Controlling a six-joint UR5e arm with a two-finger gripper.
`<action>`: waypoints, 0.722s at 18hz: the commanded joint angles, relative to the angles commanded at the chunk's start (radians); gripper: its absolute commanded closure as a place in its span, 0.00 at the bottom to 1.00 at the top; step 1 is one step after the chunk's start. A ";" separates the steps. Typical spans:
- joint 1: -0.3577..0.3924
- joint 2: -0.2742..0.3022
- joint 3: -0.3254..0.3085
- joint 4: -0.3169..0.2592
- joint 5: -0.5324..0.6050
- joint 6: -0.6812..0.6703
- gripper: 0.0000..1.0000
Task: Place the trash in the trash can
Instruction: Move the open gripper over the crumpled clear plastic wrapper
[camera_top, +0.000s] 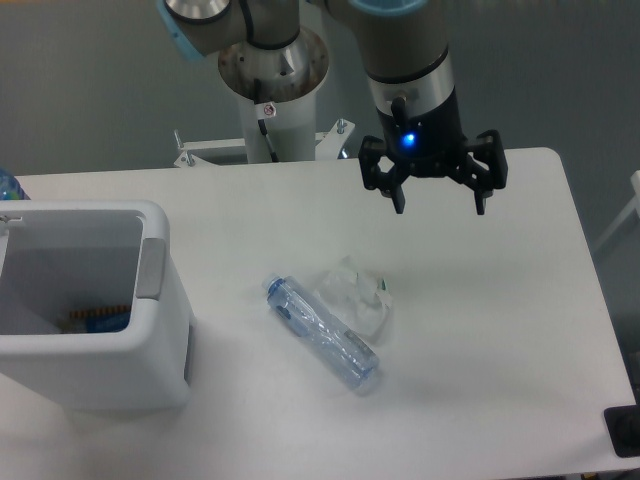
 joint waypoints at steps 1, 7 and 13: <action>-0.003 0.002 -0.005 0.000 0.006 0.002 0.00; -0.011 0.000 -0.049 0.000 -0.006 -0.005 0.00; -0.014 0.012 -0.214 0.092 -0.006 -0.058 0.00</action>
